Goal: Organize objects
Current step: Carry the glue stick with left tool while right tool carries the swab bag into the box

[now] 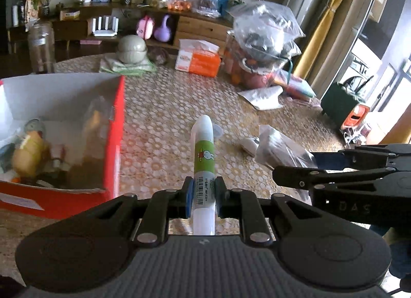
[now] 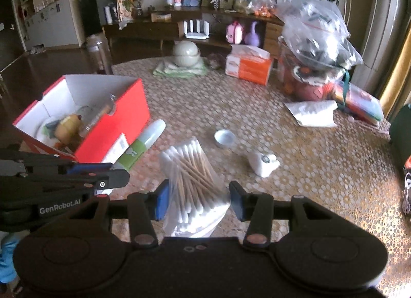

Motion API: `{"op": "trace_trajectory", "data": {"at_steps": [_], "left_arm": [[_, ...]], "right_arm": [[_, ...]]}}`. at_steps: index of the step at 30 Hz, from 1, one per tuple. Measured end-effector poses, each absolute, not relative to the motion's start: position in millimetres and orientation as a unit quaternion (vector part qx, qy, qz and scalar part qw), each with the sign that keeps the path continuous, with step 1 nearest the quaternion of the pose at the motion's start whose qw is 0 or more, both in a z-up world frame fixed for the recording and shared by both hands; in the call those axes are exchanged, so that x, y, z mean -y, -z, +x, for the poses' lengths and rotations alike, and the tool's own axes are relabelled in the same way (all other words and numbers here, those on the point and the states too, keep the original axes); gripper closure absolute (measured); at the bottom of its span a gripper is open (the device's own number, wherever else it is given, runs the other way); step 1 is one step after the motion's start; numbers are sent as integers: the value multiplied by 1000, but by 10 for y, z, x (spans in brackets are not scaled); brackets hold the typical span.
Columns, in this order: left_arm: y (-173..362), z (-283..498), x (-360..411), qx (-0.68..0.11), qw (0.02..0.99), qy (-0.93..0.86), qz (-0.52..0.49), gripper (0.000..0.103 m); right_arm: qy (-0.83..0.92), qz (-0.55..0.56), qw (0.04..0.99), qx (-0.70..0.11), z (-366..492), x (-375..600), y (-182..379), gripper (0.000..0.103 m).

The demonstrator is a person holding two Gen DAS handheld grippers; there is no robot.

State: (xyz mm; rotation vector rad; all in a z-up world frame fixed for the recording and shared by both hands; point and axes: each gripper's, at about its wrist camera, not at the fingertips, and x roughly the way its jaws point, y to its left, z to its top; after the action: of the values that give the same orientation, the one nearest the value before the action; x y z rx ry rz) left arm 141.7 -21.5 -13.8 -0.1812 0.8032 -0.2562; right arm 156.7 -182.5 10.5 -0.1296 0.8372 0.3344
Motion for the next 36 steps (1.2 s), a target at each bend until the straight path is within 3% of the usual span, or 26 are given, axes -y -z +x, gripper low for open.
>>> {"op": "trace_trajectory", "data": {"at_steps": [15,36], "left_arm": [[-217,1301,-734,-352,929,69,-91,87],[-74,1714,-1909,-373,927,-23,-35,87]], "right_arm": [[-208,-75,901,-374,1588,957,-346,55],[-233,-105,887,-385,2137,-204,-128,55]]}}
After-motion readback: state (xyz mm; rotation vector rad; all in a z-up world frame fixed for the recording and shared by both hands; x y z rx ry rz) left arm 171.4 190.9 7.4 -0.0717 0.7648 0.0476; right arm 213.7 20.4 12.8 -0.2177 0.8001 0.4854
